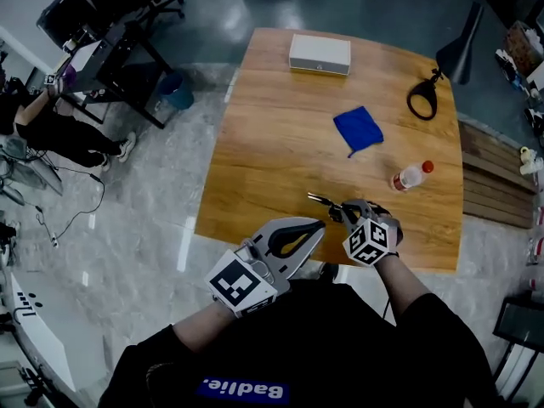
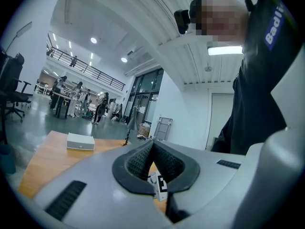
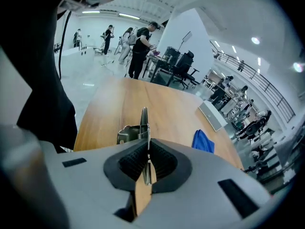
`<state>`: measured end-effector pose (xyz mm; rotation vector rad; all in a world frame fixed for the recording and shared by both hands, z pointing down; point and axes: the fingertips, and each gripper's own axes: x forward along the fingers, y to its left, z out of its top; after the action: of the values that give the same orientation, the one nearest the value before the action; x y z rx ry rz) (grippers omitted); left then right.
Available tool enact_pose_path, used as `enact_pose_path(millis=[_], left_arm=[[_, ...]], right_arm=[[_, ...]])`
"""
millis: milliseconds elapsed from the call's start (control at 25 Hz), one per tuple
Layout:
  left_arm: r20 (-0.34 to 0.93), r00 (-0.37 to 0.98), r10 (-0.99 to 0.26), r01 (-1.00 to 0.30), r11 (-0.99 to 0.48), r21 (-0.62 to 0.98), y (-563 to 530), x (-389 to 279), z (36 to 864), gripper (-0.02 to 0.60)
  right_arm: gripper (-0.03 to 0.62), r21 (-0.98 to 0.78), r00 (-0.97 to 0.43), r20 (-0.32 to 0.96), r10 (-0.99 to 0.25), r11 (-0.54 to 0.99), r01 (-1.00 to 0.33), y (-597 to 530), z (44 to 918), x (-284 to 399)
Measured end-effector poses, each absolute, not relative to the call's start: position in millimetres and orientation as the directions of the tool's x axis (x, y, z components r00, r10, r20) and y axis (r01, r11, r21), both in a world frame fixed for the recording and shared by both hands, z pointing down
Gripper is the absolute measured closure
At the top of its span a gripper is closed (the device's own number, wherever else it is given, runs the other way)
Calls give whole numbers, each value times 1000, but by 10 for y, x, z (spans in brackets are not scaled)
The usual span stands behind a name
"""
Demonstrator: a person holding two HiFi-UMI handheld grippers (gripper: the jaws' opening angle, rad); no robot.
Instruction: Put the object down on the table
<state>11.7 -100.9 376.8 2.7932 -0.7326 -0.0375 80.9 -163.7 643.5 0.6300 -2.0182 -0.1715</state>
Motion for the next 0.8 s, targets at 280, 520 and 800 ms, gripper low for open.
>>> enact_pose_path(millis=[280,520,800], left_arm=[[60,867,-495,-493,-834,249,-1009,86,3798,574],[78,868,-490,-493,-833,251,-967,82,3851,574],[75,871,-485,-486,-831,270,-937,76,3878,574]], right_arm=[[585,456,-254,829,-499,865,-211,-1718,6910,934],[583,491,-204,840,-503,864,-111,-1626,7156,1007],[583,462,-210,856,-472,882,-98,-1506,7290,964]])
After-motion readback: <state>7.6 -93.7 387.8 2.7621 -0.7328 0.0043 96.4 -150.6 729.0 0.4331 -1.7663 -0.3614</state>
